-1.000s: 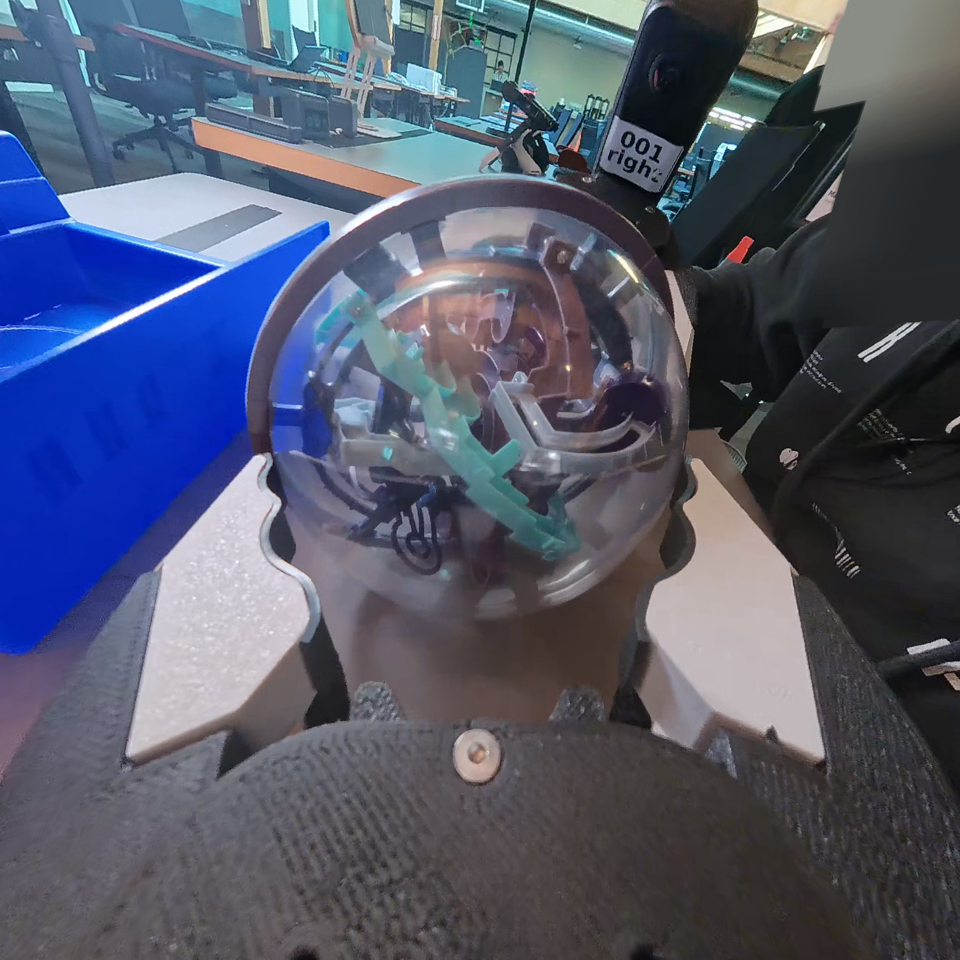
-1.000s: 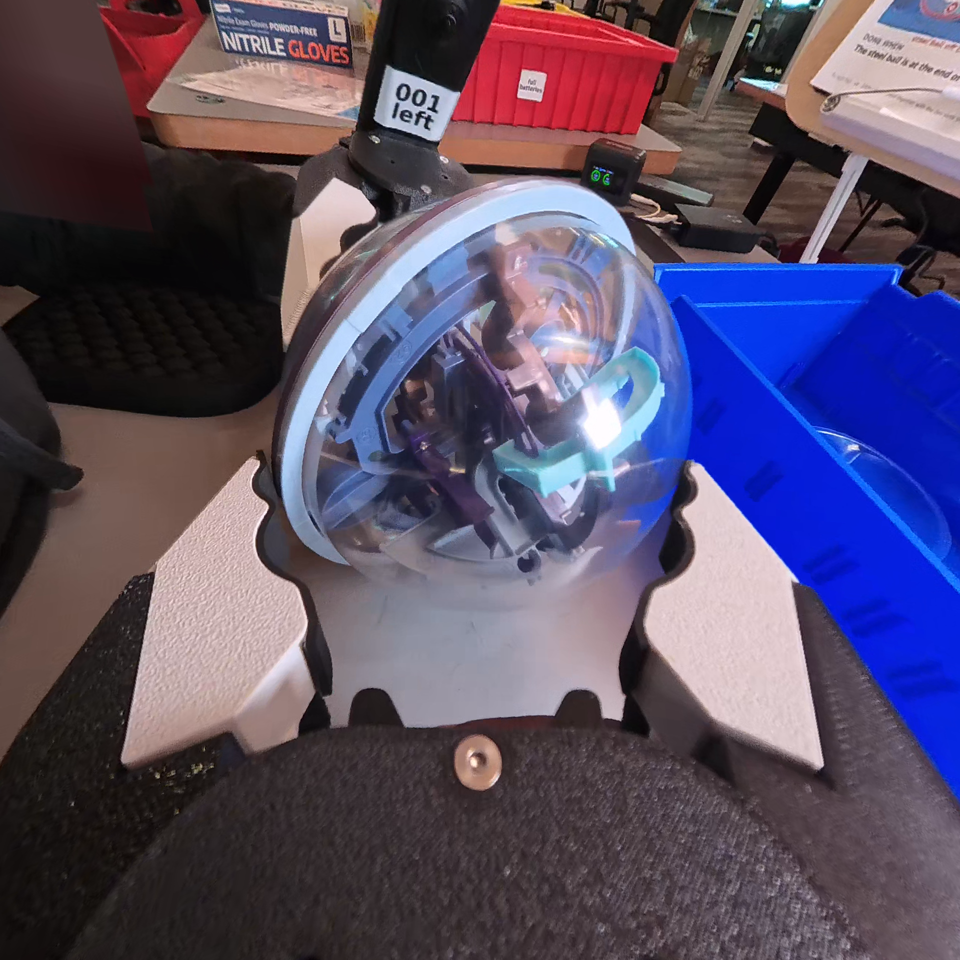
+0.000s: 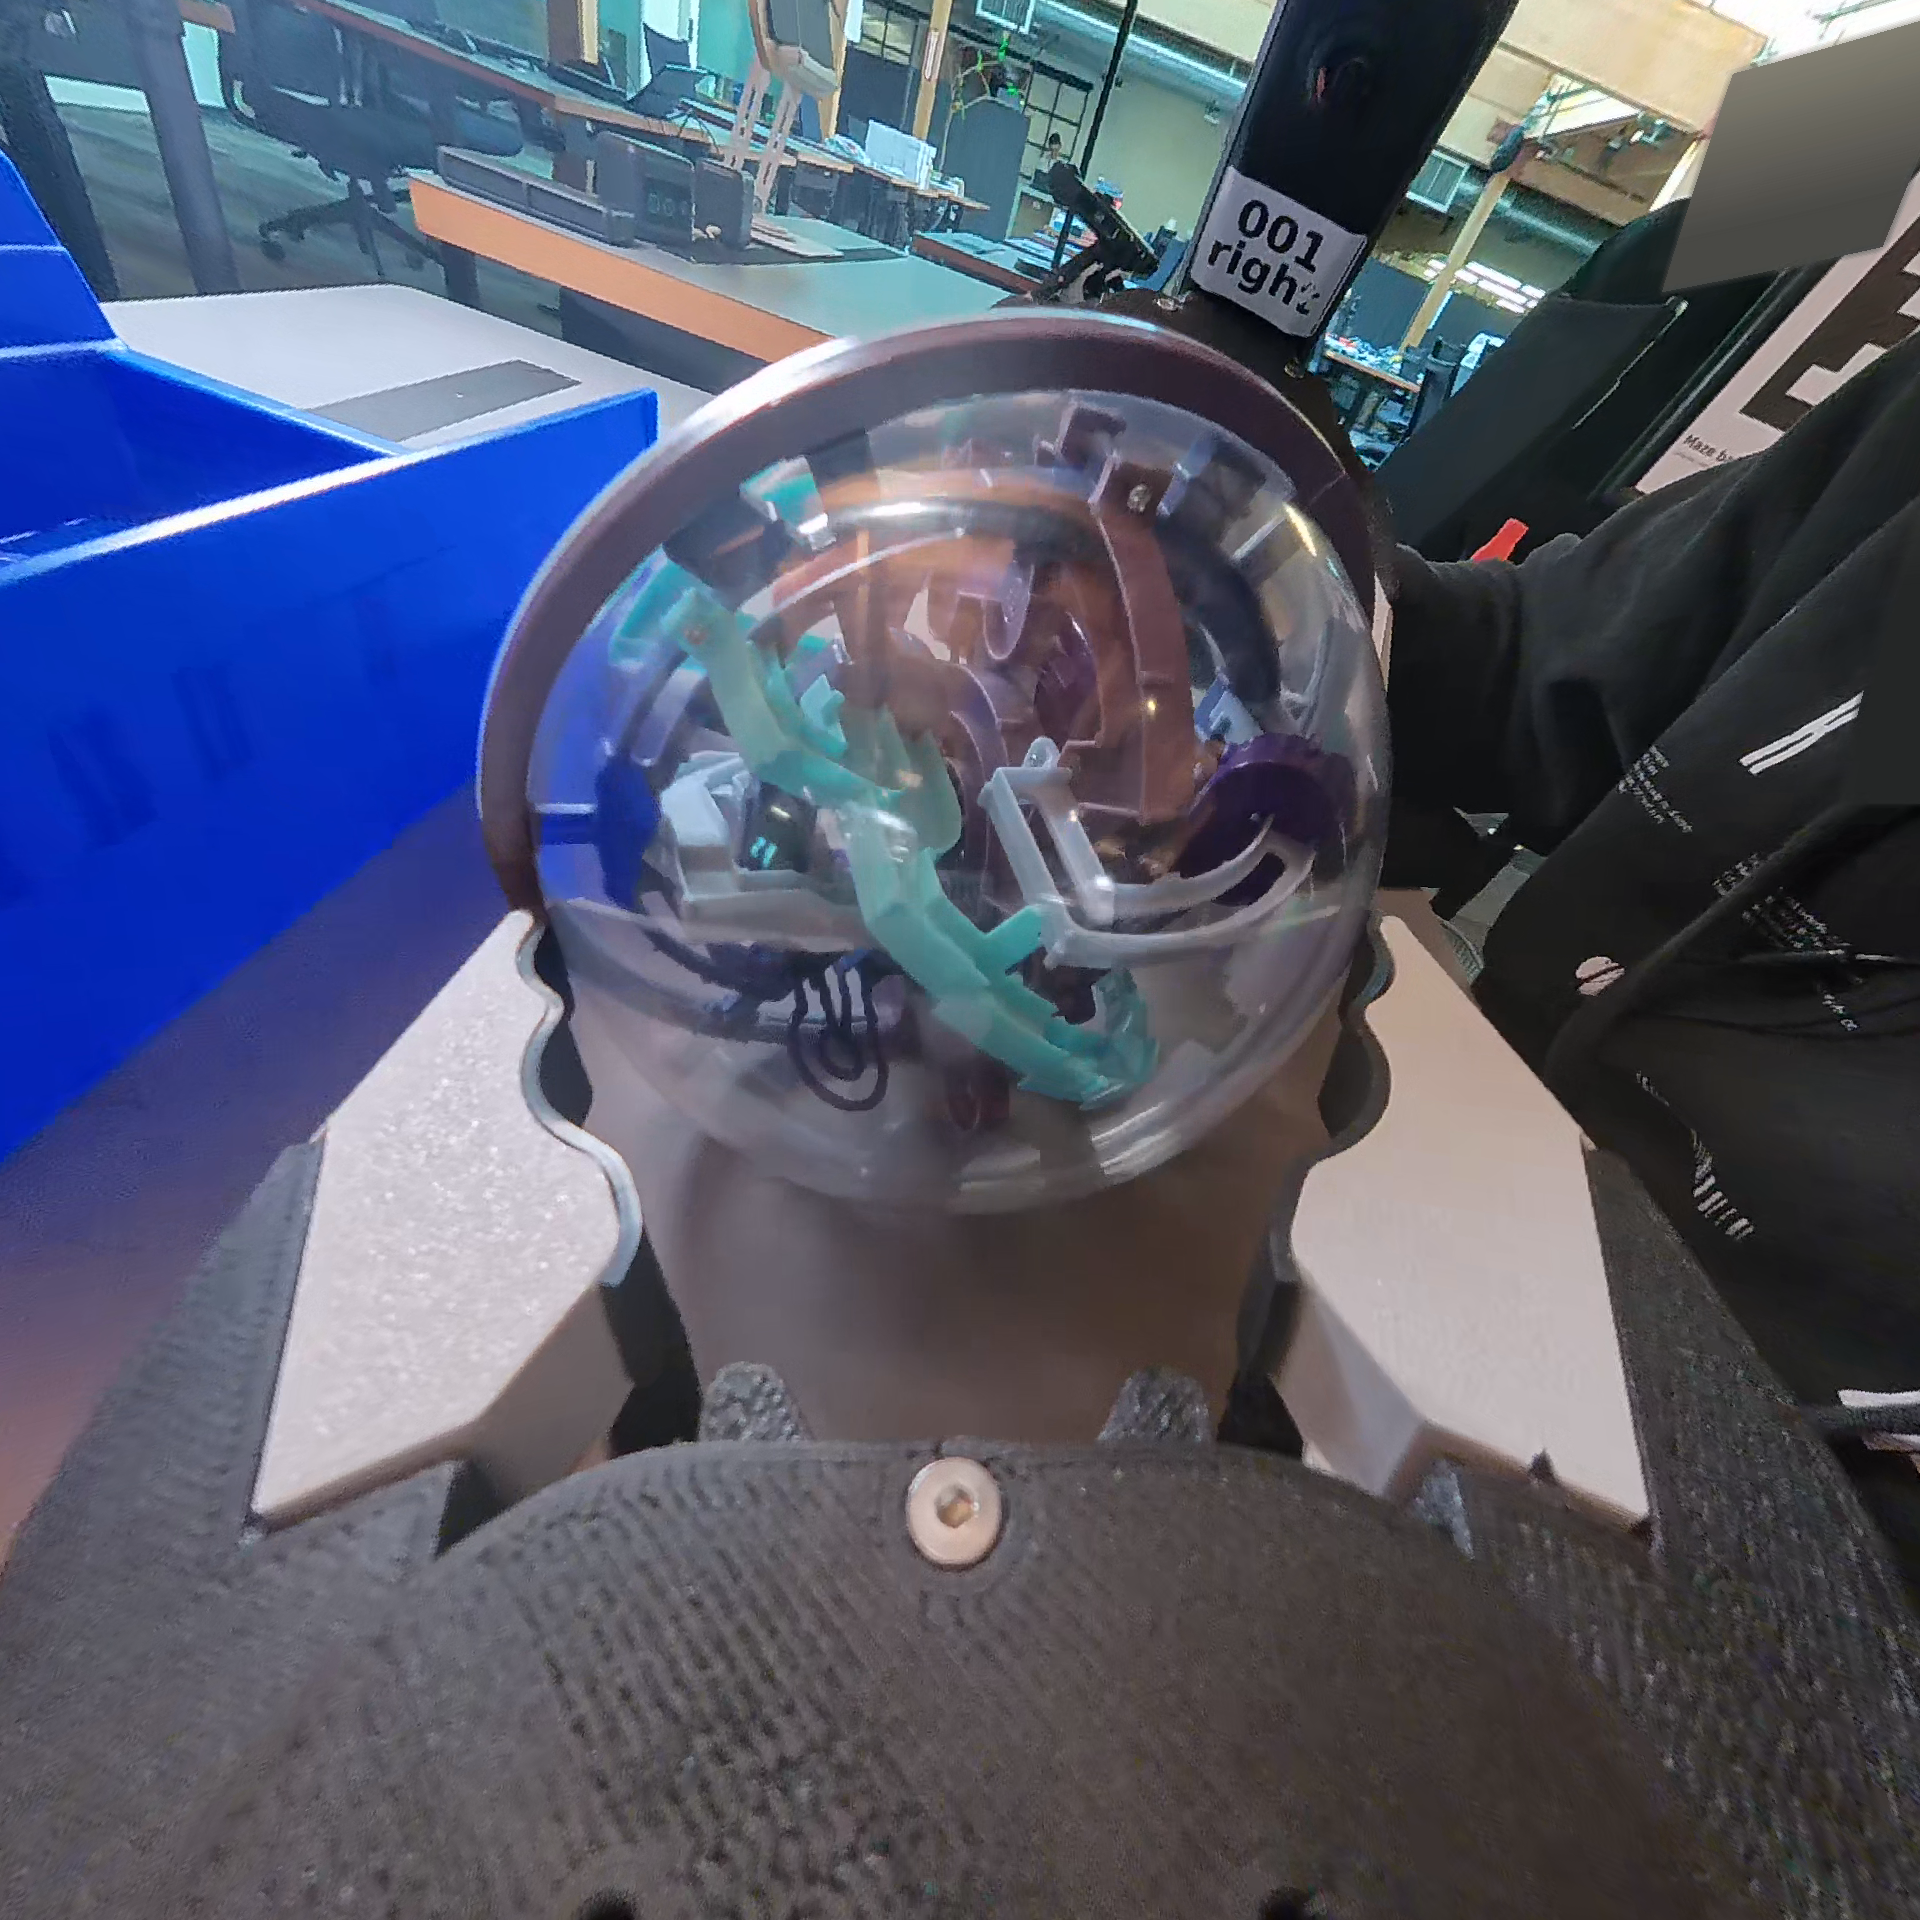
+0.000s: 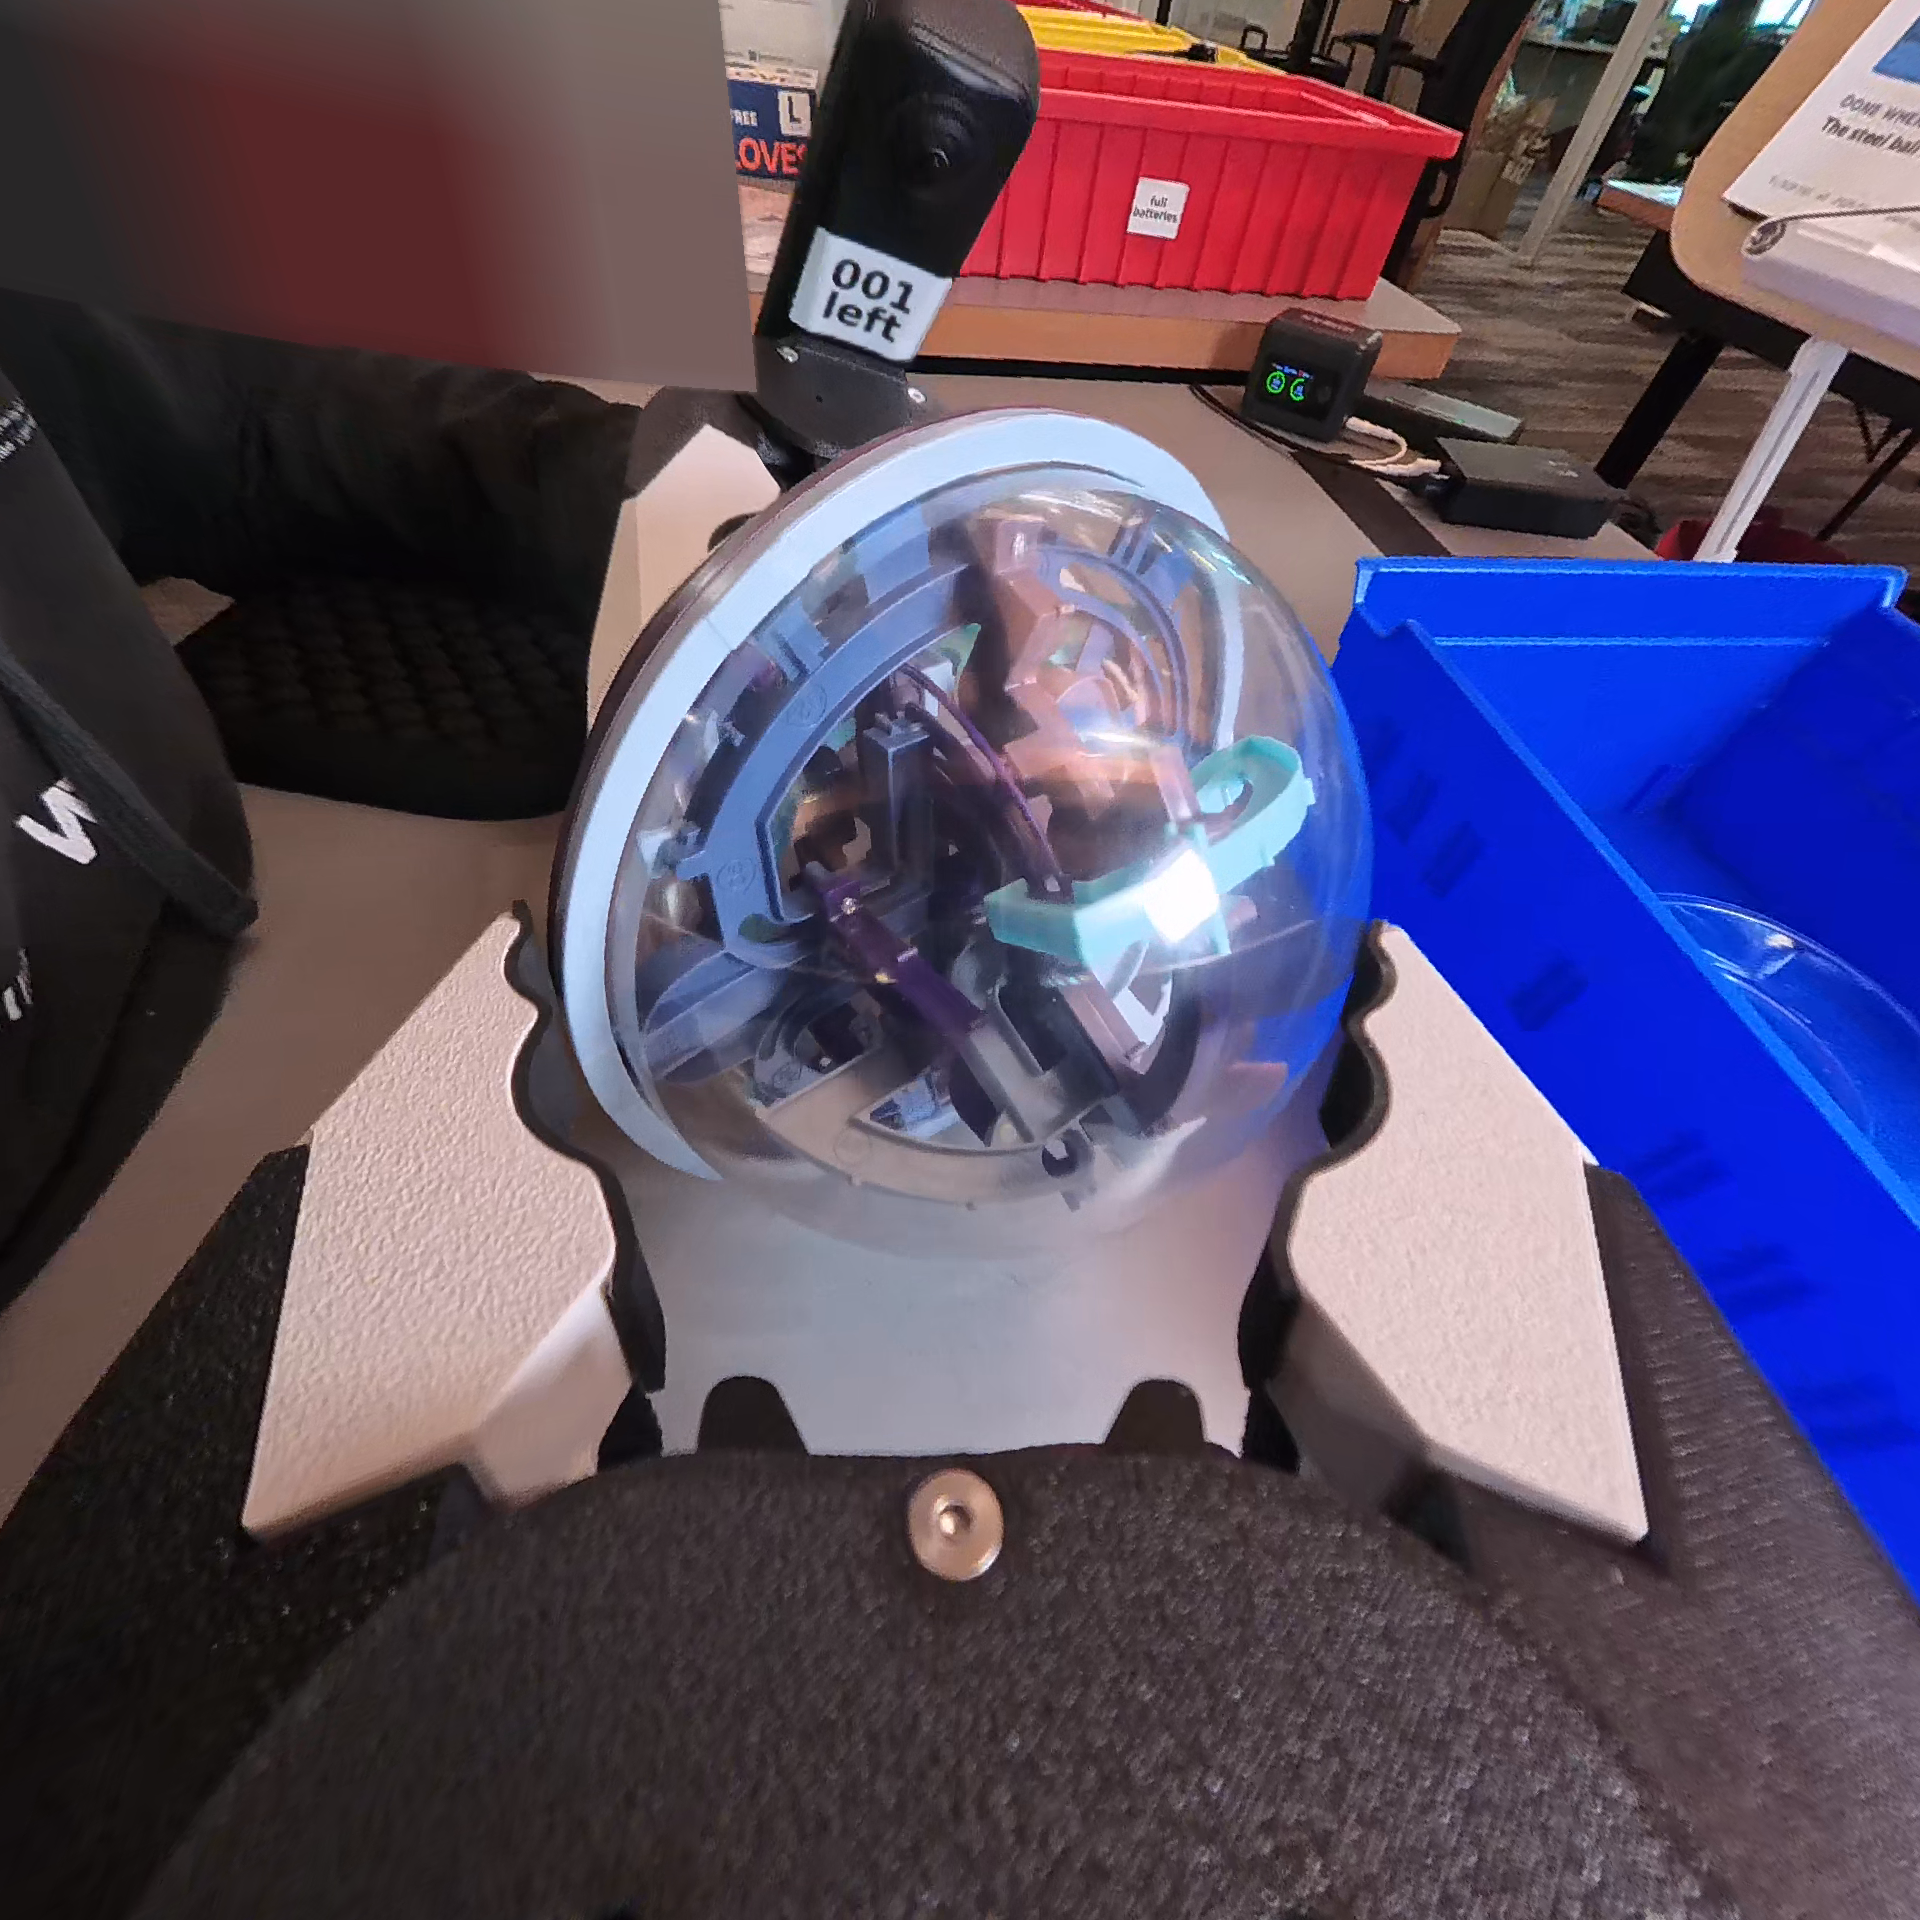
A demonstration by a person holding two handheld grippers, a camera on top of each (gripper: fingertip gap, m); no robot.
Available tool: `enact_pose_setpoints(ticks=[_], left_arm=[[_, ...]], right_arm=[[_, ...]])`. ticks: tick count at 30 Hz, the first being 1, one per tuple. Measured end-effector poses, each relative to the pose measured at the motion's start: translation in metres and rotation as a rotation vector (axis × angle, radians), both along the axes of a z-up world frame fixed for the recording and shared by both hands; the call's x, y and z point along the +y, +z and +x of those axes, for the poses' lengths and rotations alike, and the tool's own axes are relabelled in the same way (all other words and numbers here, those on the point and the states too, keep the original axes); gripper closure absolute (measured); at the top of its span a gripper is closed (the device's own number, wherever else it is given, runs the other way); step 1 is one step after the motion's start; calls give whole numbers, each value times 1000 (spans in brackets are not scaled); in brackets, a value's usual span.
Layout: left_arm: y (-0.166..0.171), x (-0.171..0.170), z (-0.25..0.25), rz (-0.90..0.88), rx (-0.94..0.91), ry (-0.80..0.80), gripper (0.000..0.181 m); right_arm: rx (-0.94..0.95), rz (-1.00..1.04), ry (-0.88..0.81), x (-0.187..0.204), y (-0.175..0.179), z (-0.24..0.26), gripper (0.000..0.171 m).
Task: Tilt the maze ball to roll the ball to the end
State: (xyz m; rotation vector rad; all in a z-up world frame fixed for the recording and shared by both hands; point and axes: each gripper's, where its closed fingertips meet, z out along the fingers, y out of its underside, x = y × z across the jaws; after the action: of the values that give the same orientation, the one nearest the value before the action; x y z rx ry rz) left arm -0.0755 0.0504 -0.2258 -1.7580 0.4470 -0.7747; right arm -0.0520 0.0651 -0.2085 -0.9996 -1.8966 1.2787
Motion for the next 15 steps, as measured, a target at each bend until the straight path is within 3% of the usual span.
enact_pose_setpoints(ticks=[1, 7, 15], left_arm=[[-1, 0, 0, 0, -1, -3, 37], [-8, -3, 3, -32, 8, -40, 37], [-15, 0, 3, 10, 158, 1, 42]], right_arm=[[3, -2, 0, -1, 0, 0, 26], [16, -4, 7, -4, 4, 1, 26], [35, 29, -4, 0, 9, 5, 29]])
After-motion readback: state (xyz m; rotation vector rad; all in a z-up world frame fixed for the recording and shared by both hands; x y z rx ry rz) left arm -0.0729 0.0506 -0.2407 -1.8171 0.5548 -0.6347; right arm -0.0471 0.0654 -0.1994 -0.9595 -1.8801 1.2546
